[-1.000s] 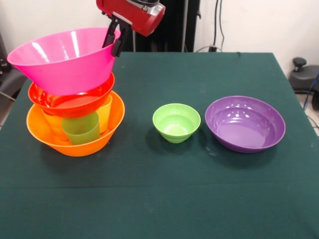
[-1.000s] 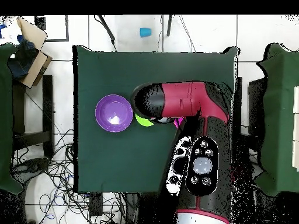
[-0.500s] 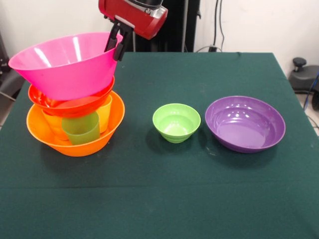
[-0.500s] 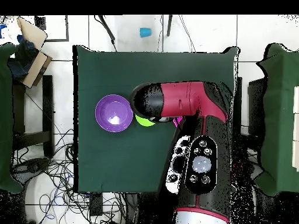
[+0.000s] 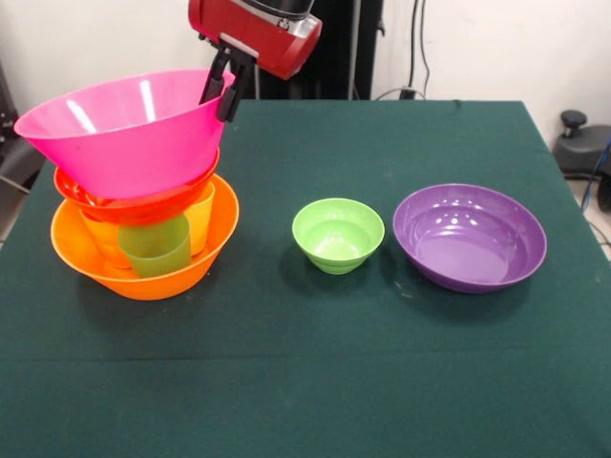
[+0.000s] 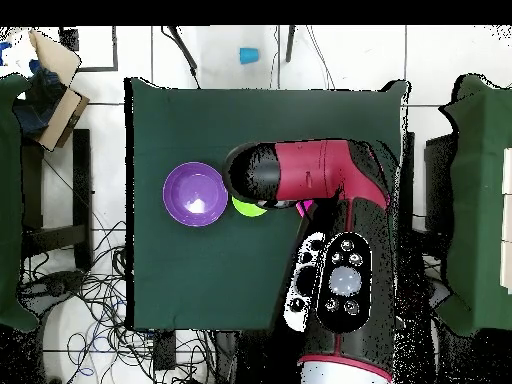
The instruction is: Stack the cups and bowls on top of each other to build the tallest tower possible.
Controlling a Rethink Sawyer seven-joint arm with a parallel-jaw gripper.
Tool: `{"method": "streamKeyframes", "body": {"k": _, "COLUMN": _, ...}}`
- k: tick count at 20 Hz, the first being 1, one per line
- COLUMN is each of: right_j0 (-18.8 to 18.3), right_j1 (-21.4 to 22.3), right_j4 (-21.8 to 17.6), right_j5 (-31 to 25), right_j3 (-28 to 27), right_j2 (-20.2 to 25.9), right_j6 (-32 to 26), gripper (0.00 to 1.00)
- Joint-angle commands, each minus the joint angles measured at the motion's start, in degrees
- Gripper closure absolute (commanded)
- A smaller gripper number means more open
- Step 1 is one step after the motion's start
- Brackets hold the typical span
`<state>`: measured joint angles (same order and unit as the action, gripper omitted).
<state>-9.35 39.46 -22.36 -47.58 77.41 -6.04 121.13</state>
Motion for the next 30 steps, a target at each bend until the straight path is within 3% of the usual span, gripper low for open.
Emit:
{"method": "streamKeyframes", "body": {"k": 1, "right_j0": 1.7, "right_j1": -2.3, "right_j4": -6.3, "right_j5": 1.8, "right_j3": 3.4, "right_j2": 3.0, "right_j6": -6.7, "gripper": 1.0}}
{"method": "streamKeyframes", "body": {"k": 10, "right_j0": 1.3, "right_j1": -2.2, "right_j4": -7.3, "right_j5": 0.3, "right_j3": 3.9, "right_j2": 3.5, "right_j6": -8.5, "gripper": 1.0}}
{"method": "streamKeyframes", "body": {"k": 17, "right_j0": 0.2, "right_j1": -2.1, "right_j4": -6.9, "right_j5": -4.5, "right_j3": 3.4, "right_j2": 4.8, "right_j6": -12.4, "gripper": 1.0}}
{"method": "streamKeyframes", "body": {"k": 30, "right_j0": -0.9, "right_j1": -1.1, "right_j4": -5.4, "right_j5": -4.0, "right_j3": 7.3, "right_j2": 6.7, "right_j6": -13.0, "gripper": 1.0}}
